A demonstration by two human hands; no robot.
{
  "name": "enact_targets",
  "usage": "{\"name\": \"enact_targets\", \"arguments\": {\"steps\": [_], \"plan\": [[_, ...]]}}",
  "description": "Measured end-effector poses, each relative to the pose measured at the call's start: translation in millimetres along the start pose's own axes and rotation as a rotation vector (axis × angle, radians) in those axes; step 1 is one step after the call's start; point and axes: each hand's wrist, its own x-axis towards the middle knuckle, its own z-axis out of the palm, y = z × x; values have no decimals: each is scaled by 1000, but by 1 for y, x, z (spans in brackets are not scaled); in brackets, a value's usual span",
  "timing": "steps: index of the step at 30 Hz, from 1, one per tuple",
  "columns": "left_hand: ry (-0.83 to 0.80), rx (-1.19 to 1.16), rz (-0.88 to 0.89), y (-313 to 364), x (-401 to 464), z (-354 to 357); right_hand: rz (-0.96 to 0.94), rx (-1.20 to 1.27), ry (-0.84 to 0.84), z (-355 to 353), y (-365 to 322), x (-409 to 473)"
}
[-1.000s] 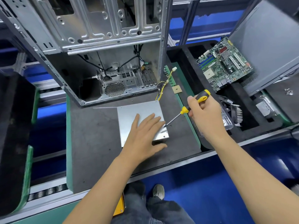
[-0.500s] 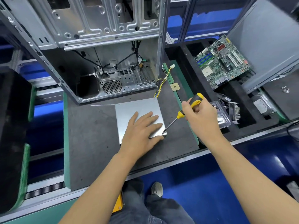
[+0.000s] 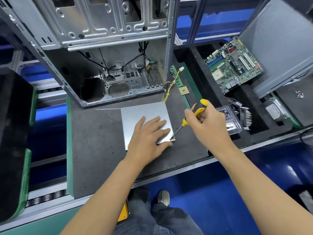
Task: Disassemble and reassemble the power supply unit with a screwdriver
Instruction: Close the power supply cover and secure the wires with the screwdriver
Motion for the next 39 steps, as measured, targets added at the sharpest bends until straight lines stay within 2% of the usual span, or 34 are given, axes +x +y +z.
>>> {"name": "enact_targets", "arguments": {"steps": [7, 16, 18, 22, 25, 26, 29, 30, 33, 35, 37, 39], "plan": [[71, -50, 35, 9, 3, -5, -191, -129, -85, -1, -20, -9], [59, -77, -19, 12, 5, -4, -244, -203, -188, -9, -35, 2], [70, -87, -13, 12, 4, -4, -225, -193, -281, -15, -39, 5], [68, -98, -27, 12, 5, -3, -399, -399, -510, -28, -49, 11], [55, -96, -28, 10, 4, -2, -433, -553, -645, -32, -59, 14], [46, -93, -25, 10, 3, -2, -444, -669, -655, -30, -64, 13], [23, -78, -22, 8, 1, -2, -489, -1026, -511, -21, -71, 14], [17, -79, -28, 8, 1, -2, -473, -1013, -503, -22, -73, 14], [21, -80, -42, 9, 1, -3, -422, -739, -688, -28, -75, 17], [21, -76, -47, 10, 1, -2, -465, -808, -703, -26, -79, 16], [22, -70, -50, 10, 0, -2, -492, -1026, -602, -19, -80, 15], [18, -74, -48, 10, 1, -1, -441, -1081, -641, -20, -83, 15]]}}
